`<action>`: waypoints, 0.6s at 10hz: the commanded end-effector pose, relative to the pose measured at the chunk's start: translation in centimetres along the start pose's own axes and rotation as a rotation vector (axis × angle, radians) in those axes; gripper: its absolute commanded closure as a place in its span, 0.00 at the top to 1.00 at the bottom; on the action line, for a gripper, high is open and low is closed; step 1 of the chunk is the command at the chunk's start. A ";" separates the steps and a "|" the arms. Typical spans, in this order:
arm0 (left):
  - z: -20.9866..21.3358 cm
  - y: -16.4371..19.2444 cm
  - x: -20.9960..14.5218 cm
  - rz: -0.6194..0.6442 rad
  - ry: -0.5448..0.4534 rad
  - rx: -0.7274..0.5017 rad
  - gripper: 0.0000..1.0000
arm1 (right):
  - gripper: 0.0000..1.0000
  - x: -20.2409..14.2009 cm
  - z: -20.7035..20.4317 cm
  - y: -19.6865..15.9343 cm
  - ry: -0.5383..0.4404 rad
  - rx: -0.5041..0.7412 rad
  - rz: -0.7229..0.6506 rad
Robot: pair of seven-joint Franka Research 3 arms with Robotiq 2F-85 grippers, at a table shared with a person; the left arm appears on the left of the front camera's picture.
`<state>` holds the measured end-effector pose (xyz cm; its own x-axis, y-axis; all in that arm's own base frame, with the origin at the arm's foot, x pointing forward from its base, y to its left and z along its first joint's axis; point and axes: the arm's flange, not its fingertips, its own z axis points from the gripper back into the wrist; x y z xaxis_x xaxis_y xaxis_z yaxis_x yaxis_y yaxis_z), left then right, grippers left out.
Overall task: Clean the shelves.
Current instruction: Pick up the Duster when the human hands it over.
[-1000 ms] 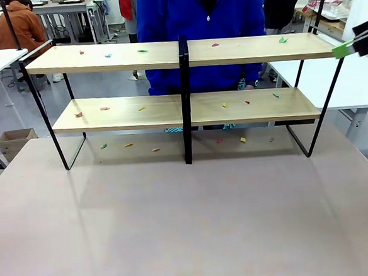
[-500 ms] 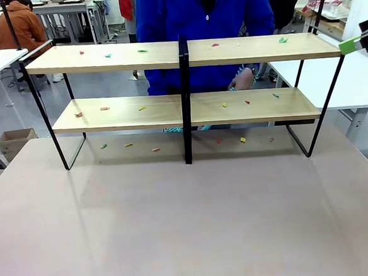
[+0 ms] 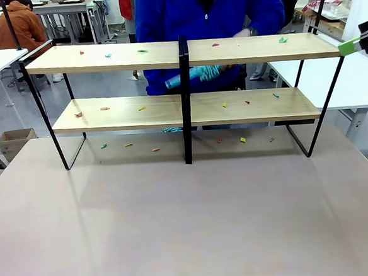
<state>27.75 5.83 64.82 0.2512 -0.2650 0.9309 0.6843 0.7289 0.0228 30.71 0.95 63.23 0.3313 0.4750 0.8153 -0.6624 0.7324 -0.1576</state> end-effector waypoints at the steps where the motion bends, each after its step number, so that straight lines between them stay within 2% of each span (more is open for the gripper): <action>1: -0.3 0.0 -0.1 0.002 0.007 -0.001 1.00 | 1.00 -0.2 -0.4 -0.7 -0.023 0.023 -0.007; 2: -0.7 0.0 -0.1 -0.009 0.026 -0.024 1.00 | 1.00 0.0 -0.6 -0.9 -0.034 0.015 -0.024; 4: 0.1 0.0 0.0 0.000 -0.002 0.000 1.00 | 1.00 0.5 -1.5 -1.0 -0.056 0.018 -0.064; 6: 0.1 0.0 0.0 0.000 -0.002 0.000 1.00 | 1.00 1.2 -1.3 -0.6 -0.114 -0.034 -0.193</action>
<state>27.69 5.82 64.80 0.2526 -0.2672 0.9299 0.6869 0.7264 0.0221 32.02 0.95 63.13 0.3630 0.3560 0.8611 -0.6163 0.7849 -0.0647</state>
